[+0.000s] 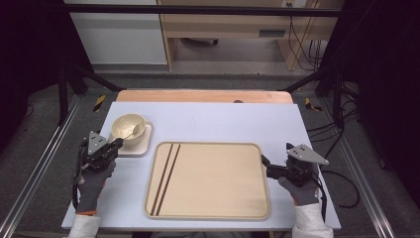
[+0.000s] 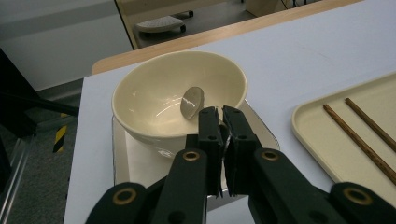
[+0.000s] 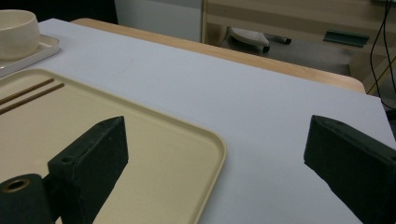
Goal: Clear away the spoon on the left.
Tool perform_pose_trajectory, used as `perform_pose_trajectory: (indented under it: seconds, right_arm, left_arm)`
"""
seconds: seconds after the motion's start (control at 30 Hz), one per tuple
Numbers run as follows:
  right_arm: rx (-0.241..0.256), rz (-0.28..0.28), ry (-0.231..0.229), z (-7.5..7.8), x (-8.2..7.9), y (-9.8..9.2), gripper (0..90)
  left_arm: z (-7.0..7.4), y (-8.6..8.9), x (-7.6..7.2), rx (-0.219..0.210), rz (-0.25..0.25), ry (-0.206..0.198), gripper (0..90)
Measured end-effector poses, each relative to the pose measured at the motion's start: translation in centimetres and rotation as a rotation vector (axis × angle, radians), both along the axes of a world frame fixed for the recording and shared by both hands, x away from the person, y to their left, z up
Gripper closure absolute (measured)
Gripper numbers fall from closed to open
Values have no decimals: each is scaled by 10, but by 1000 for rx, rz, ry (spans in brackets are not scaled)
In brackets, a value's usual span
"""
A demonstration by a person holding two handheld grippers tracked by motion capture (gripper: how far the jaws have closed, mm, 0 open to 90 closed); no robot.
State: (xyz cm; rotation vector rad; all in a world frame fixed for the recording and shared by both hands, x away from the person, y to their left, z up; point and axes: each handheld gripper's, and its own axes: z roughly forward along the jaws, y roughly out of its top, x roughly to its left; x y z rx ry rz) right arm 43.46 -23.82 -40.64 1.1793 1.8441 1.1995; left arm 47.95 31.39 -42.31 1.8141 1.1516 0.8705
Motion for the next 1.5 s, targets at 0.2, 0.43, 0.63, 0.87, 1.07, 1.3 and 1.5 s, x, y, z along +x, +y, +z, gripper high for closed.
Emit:
perform_pose_trajectory:
  seconds: [0.2, 0.43, 0.63, 0.87, 1.07, 1.3, 1.5]
  right_arm:
    - [-2, 0, 2, 0, 0, 1, 66]
    - [-3, -1, -1, 1, -1, 1, 66]
    - [-6, -2, -4, 1, -1, 0, 66]
    - [-6, 0, -5, 1, -1, 1, 66]
    - [-5, -1, -4, 2, -1, 0, 66]
    - [-7, 2, -5, 2, -1, 1, 65]
    - [-7, 1, -6, 2, -2, 1, 65]
  left_arm:
    - [1, 1, -2, -6, 1, -6, 887]
    - [3, 2, -4, -20, 3, -16, 890]
    - [6, 4, -7, -38, 13, -37, 891]
    - [12, 6, -11, -65, 20, -66, 892]
    - [22, 8, -18, -97, 27, -104, 892]
    - [36, 7, -29, -122, 18, -159, 892]
    - [46, -2, -37, -124, -10, -188, 892]
